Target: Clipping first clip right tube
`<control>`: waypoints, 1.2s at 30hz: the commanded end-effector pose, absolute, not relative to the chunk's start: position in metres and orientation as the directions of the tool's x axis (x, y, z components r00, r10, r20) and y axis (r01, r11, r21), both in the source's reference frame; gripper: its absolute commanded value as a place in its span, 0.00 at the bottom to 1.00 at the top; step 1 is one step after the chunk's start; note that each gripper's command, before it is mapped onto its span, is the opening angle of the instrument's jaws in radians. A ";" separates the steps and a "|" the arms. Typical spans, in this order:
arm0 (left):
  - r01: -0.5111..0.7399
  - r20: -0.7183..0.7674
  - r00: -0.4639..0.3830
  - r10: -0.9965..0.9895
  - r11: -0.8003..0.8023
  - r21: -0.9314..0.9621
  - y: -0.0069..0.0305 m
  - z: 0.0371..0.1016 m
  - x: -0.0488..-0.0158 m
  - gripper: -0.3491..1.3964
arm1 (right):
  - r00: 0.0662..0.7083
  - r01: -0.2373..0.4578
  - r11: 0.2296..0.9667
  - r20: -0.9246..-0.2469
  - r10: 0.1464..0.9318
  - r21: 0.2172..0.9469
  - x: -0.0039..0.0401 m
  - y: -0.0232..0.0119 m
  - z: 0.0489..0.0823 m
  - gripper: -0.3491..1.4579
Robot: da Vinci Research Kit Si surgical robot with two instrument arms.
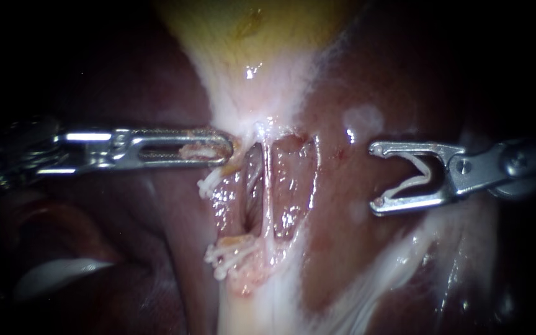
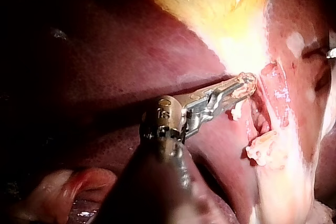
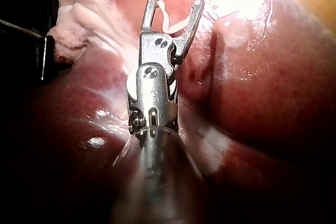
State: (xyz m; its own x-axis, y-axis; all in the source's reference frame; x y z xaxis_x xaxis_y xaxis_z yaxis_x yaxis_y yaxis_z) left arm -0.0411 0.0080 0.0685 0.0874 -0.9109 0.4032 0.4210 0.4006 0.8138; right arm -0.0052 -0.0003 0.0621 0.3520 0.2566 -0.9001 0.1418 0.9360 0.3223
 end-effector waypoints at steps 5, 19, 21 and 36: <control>0.420 0.402 0.088 -0.911 0.400 0.814 0.0080 0.0681 -0.0409 0.00 | 0.352 0.142 0.936 -0.900 0.256 0.322 -0.0052 -0.0004 0.0621 0.46; 0.423 0.420 0.022 -0.907 0.389 0.819 0.0106 0.0608 -0.0366 0.00 | 0.352 0.142 0.936 -0.900 0.256 0.321 -0.0051 -0.0005 0.0622 0.46; 0.424 0.420 0.021 -0.907 0.388 0.818 0.0105 0.0608 -0.0368 0.00 | 0.352 0.141 0.936 -0.900 0.256 0.321 -0.0050 -0.0005 0.0622 0.46; 0.426 0.423 0.020 -0.906 0.390 0.816 0.0101 0.0613 -0.0371 0.00 | 0.366 0.075 0.846 -0.804 0.469 0.527 -0.0008 -0.0030 0.0637 0.46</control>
